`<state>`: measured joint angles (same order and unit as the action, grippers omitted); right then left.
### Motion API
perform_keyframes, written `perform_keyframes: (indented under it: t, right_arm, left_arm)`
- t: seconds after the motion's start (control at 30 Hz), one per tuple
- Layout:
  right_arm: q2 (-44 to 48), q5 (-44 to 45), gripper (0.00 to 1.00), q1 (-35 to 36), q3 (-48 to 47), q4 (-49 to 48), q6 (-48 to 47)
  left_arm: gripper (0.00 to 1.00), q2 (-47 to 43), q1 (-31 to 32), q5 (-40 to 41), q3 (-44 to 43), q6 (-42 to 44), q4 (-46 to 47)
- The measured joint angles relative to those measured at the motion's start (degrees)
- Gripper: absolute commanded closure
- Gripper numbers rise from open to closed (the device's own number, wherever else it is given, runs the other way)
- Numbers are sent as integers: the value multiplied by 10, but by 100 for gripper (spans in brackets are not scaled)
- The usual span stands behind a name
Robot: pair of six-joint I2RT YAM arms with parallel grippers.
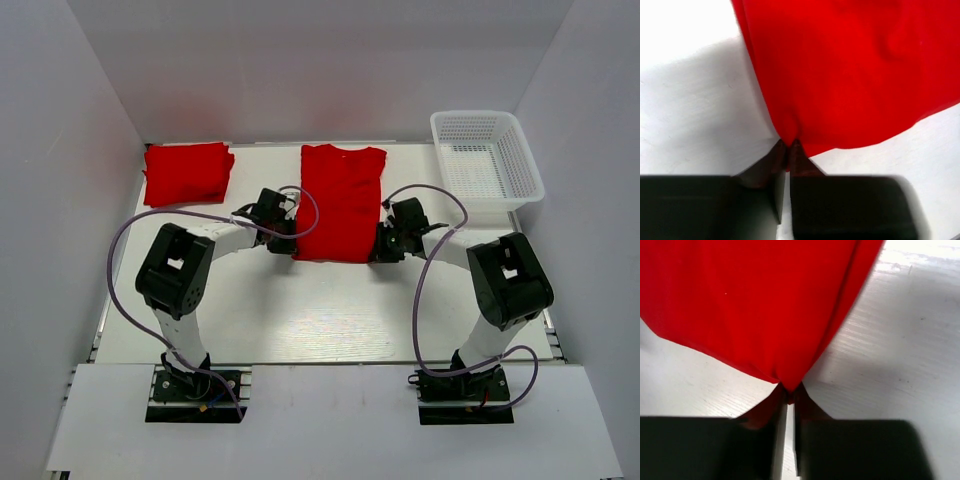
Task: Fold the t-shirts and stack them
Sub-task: Grab one side of the 2/3 rectangular tshirt with both arms, then fold the long partially folded tshirt into a neat square
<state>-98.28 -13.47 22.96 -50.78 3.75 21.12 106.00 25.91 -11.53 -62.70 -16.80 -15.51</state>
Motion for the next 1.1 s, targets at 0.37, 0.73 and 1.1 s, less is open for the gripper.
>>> perform_keyframes:
  t: [0.37, 0.73, 1.1]
  right_arm:
    - [89, 23, 100, 5, 71, 27, -6]
    - [311, -19, 100, 9, 96, 200, -11]
    - [252, 45, 100, 2, -67, 275, -21]
  left_arm:
    - [100, -37, 9, -17, 16, -27, -69]
    - [100, -186, 23, -75, -12, -58, -235]
    - [100, -103, 11, -47, -221, -78, -282]
